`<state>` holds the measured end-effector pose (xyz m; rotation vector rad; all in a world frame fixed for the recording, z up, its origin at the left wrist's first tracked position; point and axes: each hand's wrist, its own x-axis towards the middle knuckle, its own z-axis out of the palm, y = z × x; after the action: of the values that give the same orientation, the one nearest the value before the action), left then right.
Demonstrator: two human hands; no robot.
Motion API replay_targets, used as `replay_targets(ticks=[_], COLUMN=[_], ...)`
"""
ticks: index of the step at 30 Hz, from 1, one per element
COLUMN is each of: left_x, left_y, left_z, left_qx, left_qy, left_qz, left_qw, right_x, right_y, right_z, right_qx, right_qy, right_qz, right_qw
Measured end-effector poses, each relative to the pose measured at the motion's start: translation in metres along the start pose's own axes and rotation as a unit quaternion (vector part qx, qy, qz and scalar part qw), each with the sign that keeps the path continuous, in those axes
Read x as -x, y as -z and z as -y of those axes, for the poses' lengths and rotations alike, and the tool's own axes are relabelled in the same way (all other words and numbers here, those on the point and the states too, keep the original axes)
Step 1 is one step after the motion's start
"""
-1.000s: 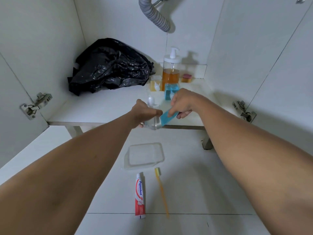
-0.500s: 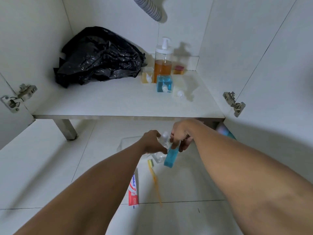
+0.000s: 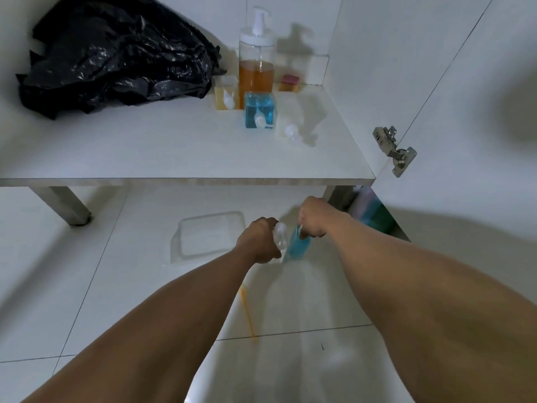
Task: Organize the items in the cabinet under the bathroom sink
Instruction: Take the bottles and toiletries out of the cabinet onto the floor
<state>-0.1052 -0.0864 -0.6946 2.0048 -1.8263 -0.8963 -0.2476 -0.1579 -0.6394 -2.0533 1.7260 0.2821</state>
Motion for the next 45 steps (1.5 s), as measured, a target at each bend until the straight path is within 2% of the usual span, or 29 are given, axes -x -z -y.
replay_targets(ticks=[8, 15, 21, 28, 38, 41, 45], left_x=[-0.009, -0.009, 0.001, 0.012, 0.009, -0.003, -0.034], left_y=[-0.015, -0.014, 0.008, 0.068, 0.171, 0.191, 0.206], left_z=[0.002, 0.002, 0.000, -0.003, -0.030, -0.027, -0.017], left_qx=[0.004, 0.015, -0.051, -0.093, -0.113, -0.117, -0.094], left_qy=[-0.013, 0.000, 0.039, 0.021, 0.012, 0.019, 0.024], left_qz=[-0.008, 0.006, 0.033, -0.061, -0.212, -0.233, -0.239], left_qw=[1.000, 1.000, 0.997, 0.994, 0.971, 0.965, 0.966], right_x=[-0.020, -0.022, -0.001, 0.025, 0.020, 0.004, -0.012], right_y=[-0.009, -0.003, 0.013, 0.070, 0.128, 0.128, 0.118], right_z=[-0.026, -0.027, -0.013, 0.027, 0.083, 0.093, 0.111], right_qx=[0.036, 0.045, 0.095, 0.046, -0.045, -0.092, -0.128], right_qy=[-0.001, 0.005, 0.045, 0.050, 0.091, 0.096, 0.108], right_qz=[-0.026, -0.005, -0.016, -0.018, -0.169, -0.224, -0.232], right_qw=[0.999, 0.999, 0.994, 0.998, 0.980, 0.966, 0.958])
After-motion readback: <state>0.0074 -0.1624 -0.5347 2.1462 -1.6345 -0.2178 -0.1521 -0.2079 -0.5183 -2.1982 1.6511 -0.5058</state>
